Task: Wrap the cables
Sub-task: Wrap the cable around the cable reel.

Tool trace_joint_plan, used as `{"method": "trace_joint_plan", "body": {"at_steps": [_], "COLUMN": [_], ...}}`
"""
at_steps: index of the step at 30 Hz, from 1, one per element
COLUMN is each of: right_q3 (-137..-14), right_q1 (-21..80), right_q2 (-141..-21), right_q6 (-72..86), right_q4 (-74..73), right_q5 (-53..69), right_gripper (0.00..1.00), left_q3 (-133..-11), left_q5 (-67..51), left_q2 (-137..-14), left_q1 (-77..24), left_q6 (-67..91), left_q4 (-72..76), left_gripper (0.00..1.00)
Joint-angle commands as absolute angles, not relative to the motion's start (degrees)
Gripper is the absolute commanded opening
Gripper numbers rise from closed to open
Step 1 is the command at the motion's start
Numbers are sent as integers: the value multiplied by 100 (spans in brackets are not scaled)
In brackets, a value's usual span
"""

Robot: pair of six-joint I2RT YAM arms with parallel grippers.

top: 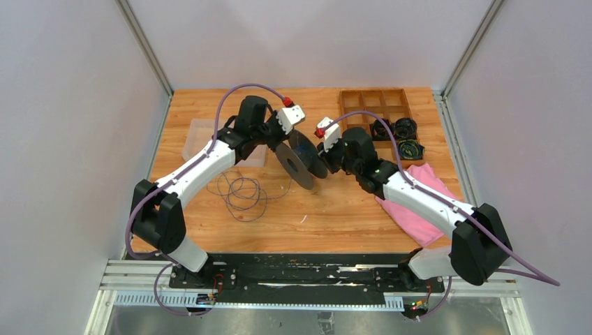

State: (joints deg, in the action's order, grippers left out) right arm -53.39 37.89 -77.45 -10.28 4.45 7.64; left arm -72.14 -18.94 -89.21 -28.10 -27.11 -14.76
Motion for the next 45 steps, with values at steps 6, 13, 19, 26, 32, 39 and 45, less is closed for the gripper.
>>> {"method": "trace_joint_plan", "body": {"at_steps": [6,13,19,26,32,39,45], "right_q3": [-5428,-5519,-5462,-5155,-5098,-5108,-5165], "right_q1": [3867,3867,3867,3851,3847,3848,3858], "right_q2": [-7855,-8028,-8182,-8192,-8229,-8211,-8224], "right_q6": [-1127,-1195,-1112,-1009,-1029,-1131,-1092], "right_q4": [716,946,1450,2047,2099,2002,1880], "right_q5": [1217,1318,1181,1046,885,734,687], "right_gripper": [27,46,46,46,41,29,26], "left_q3": [-7172,-7193,-7260,-7285,-7396,-7374,-7393], "left_q5": [-2241,-2332,-2500,-2557,-2611,-2619,-2672], "left_q2": [-8991,-9160,-9340,-9410,-9473,-9490,-9510], "left_q1": [-2815,-2813,-2813,-2813,-2815,-2813,-2821], "left_q6": [-2613,-2450,-2347,-2225,-2167,-2110,-2101], "left_q4": [-935,-896,-925,-906,-1009,-1023,-1036], "left_gripper": [0,0,0,0,0,0,0]}}
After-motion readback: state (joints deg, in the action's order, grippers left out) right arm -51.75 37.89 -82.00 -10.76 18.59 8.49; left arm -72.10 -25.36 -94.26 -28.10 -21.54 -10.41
